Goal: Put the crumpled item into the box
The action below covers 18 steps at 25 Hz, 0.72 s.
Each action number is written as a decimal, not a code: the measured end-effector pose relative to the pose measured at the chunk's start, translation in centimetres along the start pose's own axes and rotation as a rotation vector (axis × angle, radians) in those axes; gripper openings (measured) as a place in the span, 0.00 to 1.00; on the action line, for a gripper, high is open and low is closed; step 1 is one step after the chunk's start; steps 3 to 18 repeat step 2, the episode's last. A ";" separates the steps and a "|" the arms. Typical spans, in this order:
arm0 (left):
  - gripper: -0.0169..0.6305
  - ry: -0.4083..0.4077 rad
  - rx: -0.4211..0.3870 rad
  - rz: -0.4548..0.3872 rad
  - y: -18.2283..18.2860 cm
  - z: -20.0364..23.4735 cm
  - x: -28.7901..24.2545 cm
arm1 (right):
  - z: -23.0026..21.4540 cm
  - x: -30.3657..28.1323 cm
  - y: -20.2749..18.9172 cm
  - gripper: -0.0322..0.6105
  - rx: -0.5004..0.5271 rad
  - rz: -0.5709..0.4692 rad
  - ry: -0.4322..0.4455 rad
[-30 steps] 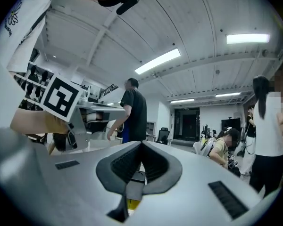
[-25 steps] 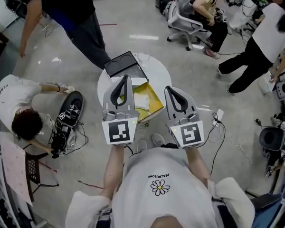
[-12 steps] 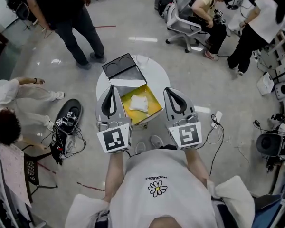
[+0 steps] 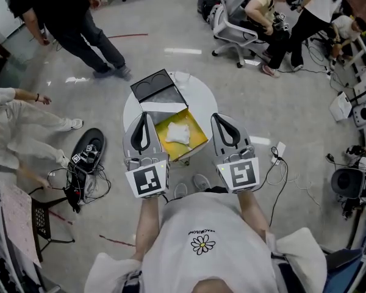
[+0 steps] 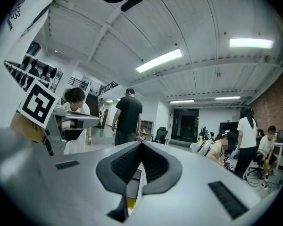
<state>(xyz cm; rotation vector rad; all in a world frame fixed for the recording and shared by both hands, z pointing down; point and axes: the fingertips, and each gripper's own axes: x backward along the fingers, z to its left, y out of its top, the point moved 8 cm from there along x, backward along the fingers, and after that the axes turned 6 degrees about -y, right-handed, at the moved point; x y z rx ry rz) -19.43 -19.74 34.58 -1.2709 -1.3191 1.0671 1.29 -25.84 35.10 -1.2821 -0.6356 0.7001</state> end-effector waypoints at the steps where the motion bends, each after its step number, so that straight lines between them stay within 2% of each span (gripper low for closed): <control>1: 0.03 0.000 0.000 0.001 0.0 0.0 0.0 | 0.0 0.0 0.0 0.05 0.000 0.002 -0.001; 18: 0.03 0.000 0.001 0.002 -0.1 0.0 0.1 | 0.0 0.1 -0.1 0.05 0.000 0.005 -0.002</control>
